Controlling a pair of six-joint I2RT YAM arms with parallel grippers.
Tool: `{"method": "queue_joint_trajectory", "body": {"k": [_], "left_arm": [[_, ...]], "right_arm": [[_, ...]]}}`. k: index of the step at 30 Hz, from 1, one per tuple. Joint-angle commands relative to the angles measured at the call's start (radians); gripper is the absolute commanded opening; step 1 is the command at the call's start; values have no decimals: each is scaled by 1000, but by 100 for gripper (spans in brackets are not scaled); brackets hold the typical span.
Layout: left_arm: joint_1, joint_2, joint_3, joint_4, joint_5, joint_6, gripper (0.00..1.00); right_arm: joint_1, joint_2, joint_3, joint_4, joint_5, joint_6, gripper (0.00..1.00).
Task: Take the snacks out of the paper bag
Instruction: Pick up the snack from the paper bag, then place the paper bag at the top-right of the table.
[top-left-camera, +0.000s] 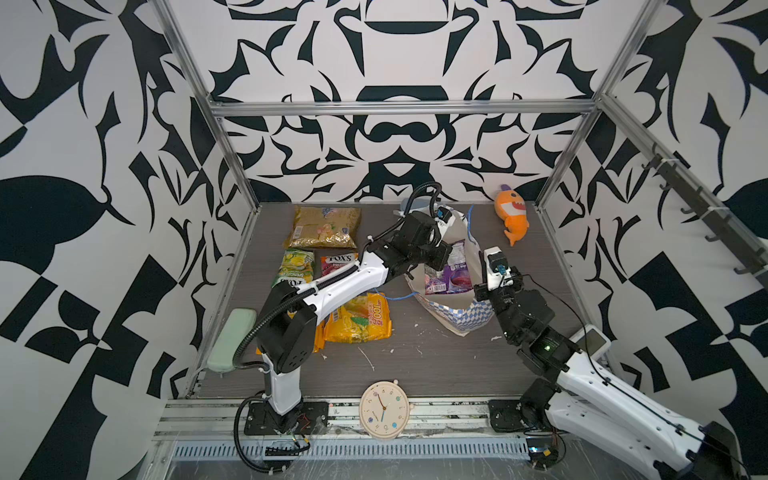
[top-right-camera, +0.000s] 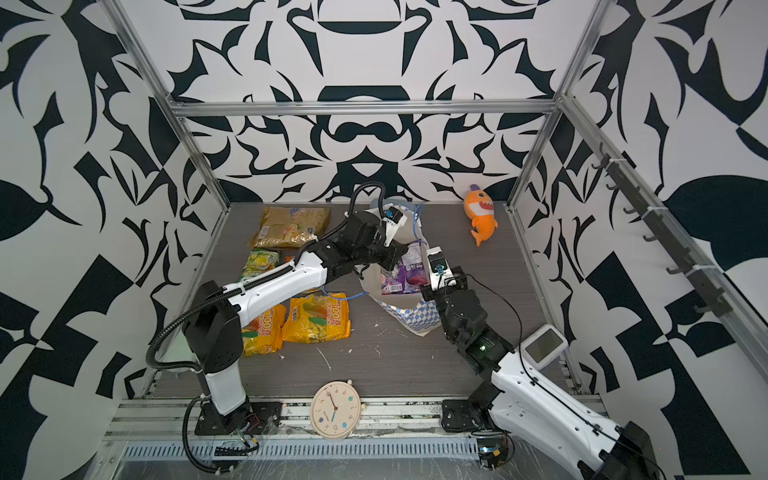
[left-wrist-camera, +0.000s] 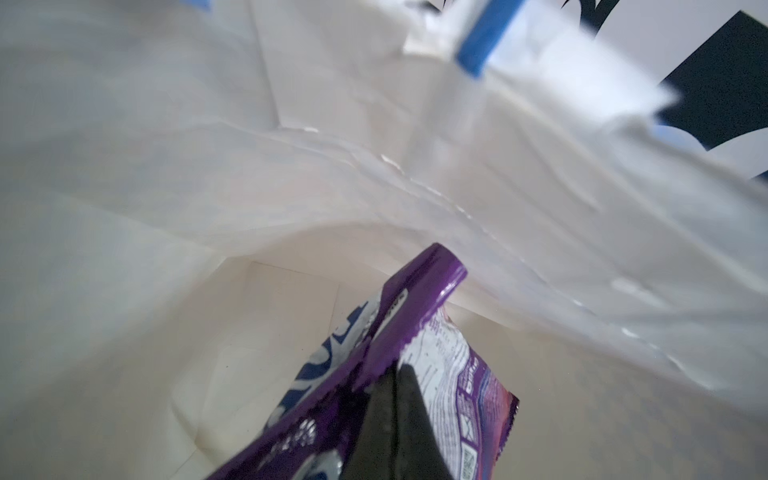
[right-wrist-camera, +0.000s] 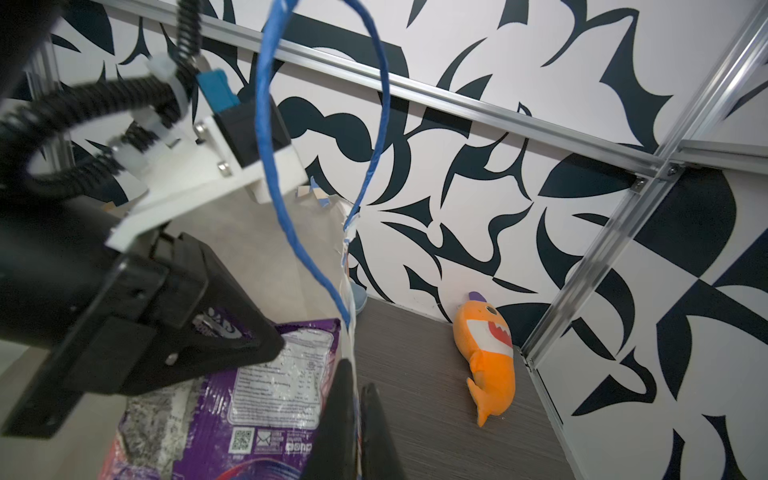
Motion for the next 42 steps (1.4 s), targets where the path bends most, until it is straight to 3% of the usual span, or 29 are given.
{"method": "queue_joint_trajectory", "body": {"k": [1, 11, 16, 26, 37, 42], "left_arm": [[3, -63, -23, 23, -18, 12, 0], [3, -147, -36, 44, -63, 35, 0], [3, -195, -1, 30, -101, 52, 0], [13, -321, 90, 20, -189, 116, 0], [16, -579, -14, 9, -244, 94, 0], [49, -610, -78, -76, -290, 117, 0]], "right_arm": [[-9, 1, -1, 44, 48, -3, 0], [-100, 65, 30, 8, 86, 70, 0], [-168, 79, 41, -11, 56, 124, 0], [-204, 88, 64, -37, 60, 148, 0], [-333, 206, 203, -187, 160, 332, 0], [-357, 267, 331, -282, 219, 433, 0]]}}
